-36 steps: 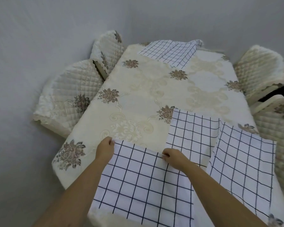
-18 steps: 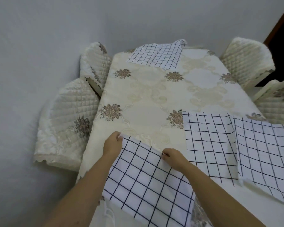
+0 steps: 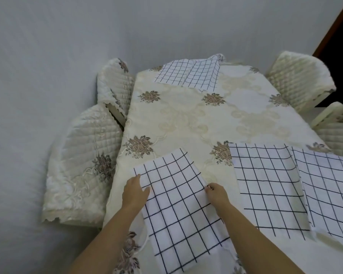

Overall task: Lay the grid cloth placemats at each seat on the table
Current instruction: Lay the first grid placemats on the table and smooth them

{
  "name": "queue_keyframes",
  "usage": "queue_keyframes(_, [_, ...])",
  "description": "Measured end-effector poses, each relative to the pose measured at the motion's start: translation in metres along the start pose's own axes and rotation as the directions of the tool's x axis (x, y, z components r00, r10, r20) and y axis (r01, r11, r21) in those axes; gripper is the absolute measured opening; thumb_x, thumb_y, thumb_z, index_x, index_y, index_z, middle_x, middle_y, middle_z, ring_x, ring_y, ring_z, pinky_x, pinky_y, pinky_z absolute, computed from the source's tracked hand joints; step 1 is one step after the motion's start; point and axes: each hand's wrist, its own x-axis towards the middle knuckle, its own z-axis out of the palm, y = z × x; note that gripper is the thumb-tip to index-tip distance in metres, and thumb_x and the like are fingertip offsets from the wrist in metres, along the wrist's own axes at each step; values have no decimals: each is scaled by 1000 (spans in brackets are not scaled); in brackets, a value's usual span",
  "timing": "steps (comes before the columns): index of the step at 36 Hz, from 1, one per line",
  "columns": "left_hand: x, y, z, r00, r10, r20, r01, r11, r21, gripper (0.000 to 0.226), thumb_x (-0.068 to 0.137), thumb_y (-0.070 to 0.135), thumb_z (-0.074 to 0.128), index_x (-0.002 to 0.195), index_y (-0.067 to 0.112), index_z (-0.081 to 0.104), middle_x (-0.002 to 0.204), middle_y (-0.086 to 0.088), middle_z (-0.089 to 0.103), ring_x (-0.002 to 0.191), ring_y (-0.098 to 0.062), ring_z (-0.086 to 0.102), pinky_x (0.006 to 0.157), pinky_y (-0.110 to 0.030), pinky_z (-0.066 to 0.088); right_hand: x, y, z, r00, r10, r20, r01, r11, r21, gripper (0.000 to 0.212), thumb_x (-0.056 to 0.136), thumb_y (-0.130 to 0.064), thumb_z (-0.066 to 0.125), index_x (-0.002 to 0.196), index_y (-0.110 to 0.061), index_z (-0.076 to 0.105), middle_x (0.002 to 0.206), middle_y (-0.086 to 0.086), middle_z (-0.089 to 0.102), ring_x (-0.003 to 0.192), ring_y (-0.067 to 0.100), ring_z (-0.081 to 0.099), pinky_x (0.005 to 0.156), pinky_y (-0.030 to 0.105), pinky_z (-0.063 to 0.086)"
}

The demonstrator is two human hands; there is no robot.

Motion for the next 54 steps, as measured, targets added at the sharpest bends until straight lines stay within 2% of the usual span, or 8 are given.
queue_keyframes(13, [-2,-17,5,999,-4,35,4,1000,-6,61,96,29,46,148,9,19,153,-9,24,140,-22,24,115,-34,22,12,-14,44,984,174,-27,-157,933,324,39,94,-5,38,59,-13,25,60,3,23,54,13,20,51,25,16])
queue_keyframes(20, [1,-15,6,997,51,61,-52,998,19,61,96,31,47,147,10,21,152,-9,26,140,-21,26,115,-35,24,11,-14,43,975,222,-2,-203,895,396,33,96,-7,35,64,-9,40,67,7,41,58,17,35,54,26,31])
queue_keyframes(25, [3,-15,7,998,37,57,-40,997,61,63,95,33,47,147,10,20,153,-9,24,141,-22,23,115,-38,23,8,-20,51,976,173,134,-208,923,324,21,94,-4,35,91,-1,56,88,13,54,80,22,50,73,30,42])
queue_keyframes(29, [3,-18,6,999,16,41,-24,978,205,64,95,40,44,147,14,19,155,-10,18,143,-24,15,116,-42,19,5,-26,60,974,135,183,-183,944,276,27,94,-3,32,78,-9,52,79,7,53,73,19,47,66,26,40])
queue_keyframes(35, [-2,-23,3,995,-2,101,-33,939,343,67,94,47,43,148,17,17,157,-9,9,145,-26,4,116,-49,10,-1,-33,68,970,125,208,-177,952,250,23,94,-3,32,91,-5,54,92,13,57,85,24,53,70,30,46])
queue_keyframes(46, [-12,-21,9,973,-100,206,5,908,419,71,94,41,47,149,25,6,157,-6,-14,144,-30,-11,111,-54,22,-4,-29,50,990,53,134,-63,996,71,14,87,0,43,85,-10,52,80,1,52,69,13,47,58,22,36])
queue_keyframes(49, [-11,-14,14,973,-143,181,47,893,448,68,94,37,47,149,22,8,156,-11,-11,143,-35,-7,111,-54,23,-4,-25,42,988,100,114,-108,992,65,25,86,0,44,107,-6,56,95,8,59,81,20,53,67,25,41])
queue_keyframes(54, [-17,11,28,989,-55,135,-19,869,494,53,93,33,47,140,14,30,153,-17,10,141,-33,11,113,-49,21,-10,-16,18,988,131,80,-143,976,162,25,83,2,48,104,-8,54,75,9,61,61,17,54,56,24,43])
